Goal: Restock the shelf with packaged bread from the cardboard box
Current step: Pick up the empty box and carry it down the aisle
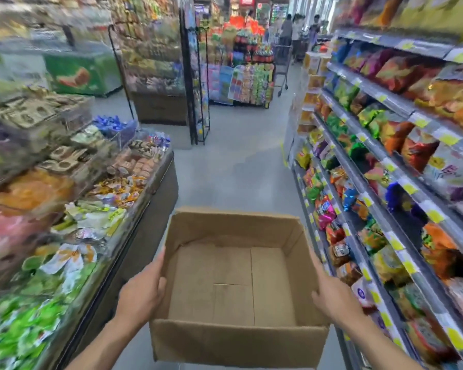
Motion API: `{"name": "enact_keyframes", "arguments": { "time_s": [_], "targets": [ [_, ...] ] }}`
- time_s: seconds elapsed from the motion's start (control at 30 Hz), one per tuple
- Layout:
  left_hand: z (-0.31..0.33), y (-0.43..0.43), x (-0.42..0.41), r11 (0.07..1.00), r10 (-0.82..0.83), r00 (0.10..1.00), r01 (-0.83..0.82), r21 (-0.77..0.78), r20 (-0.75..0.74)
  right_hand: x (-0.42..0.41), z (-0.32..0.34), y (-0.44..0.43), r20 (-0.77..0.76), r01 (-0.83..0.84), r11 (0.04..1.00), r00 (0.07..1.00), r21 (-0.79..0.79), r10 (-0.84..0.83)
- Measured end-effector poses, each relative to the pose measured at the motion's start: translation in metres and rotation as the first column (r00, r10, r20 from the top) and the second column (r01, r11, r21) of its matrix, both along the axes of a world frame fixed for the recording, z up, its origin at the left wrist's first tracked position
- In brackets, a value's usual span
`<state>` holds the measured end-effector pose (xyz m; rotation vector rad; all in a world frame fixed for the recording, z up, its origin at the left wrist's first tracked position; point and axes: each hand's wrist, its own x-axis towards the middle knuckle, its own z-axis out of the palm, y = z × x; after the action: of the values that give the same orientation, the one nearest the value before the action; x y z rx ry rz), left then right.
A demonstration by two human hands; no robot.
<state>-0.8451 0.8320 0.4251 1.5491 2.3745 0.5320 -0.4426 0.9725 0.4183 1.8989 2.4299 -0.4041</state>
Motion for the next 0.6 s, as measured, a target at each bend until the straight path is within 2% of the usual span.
{"name": "enact_keyframes", "arguments": {
  "time_s": [0.13,0.3,0.6],
  "targets": [
    [-0.01,0.069,-0.047,0.998,0.067,0.997,-0.067,-0.015,0.031,-0.056,-0.004,0.093,-0.022,-0.056,0.998,0.998,-0.007,0.056],
    [-0.013,0.178,-0.108,0.997,0.077,0.997,-0.076,-0.029,0.02,-0.123,0.004,0.202,0.026,-0.081,0.997,0.996,0.006,0.08],
    [0.001,0.4,-0.194,0.999,-0.006,1.0,0.006,-0.052,-0.004,-0.191,0.02,0.384,0.013,0.019,1.0,1.0,0.011,-0.019]
  ]
}}
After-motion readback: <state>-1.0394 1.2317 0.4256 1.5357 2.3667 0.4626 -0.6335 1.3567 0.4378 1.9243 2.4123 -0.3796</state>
